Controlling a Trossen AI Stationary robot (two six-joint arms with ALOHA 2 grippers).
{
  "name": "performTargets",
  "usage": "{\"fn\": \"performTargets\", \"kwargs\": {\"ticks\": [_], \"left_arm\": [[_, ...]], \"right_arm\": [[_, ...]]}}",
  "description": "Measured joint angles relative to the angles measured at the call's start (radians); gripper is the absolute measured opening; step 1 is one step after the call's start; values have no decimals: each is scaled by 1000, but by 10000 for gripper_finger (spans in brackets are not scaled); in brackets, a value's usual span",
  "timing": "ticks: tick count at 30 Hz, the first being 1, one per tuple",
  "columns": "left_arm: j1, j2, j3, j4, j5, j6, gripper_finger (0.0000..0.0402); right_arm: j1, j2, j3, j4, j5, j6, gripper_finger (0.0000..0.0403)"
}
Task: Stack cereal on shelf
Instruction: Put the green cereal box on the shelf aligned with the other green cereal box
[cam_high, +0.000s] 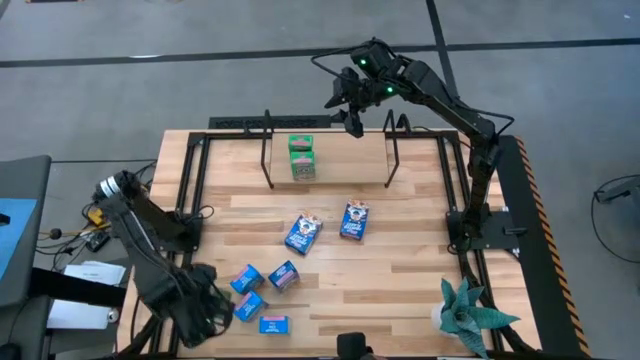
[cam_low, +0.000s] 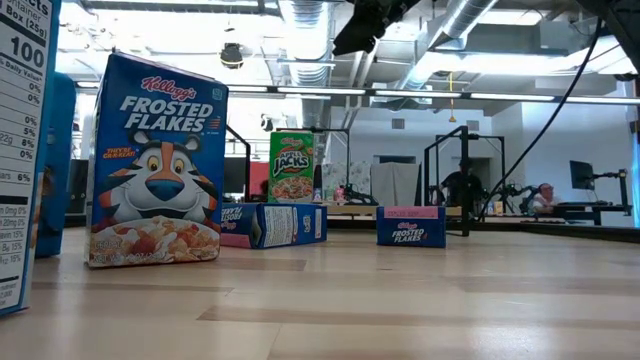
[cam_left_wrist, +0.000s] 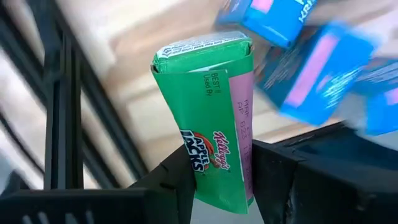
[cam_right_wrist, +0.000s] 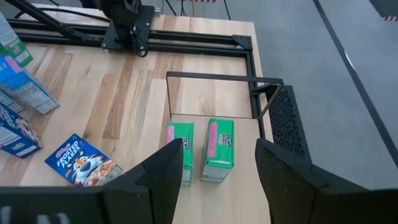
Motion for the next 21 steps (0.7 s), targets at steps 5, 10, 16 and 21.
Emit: {"fn": "performTargets", "kwargs": {"ticks": [5,10,16,21], "left_arm": [[42,-112,0,-27,-127,139,110],[83,-205,0,-36,-79,263,110],[162,-292,0,-52,-291,440,110],[288,-330,1,-52,-427,685,110]], "right_arm": [[0,0,0,10,0,-2,225],[0,0,0,12,-1,-14,225],[8,0,0,13,-50,75,225],[47,0,0,43,-90,88,225]]}}
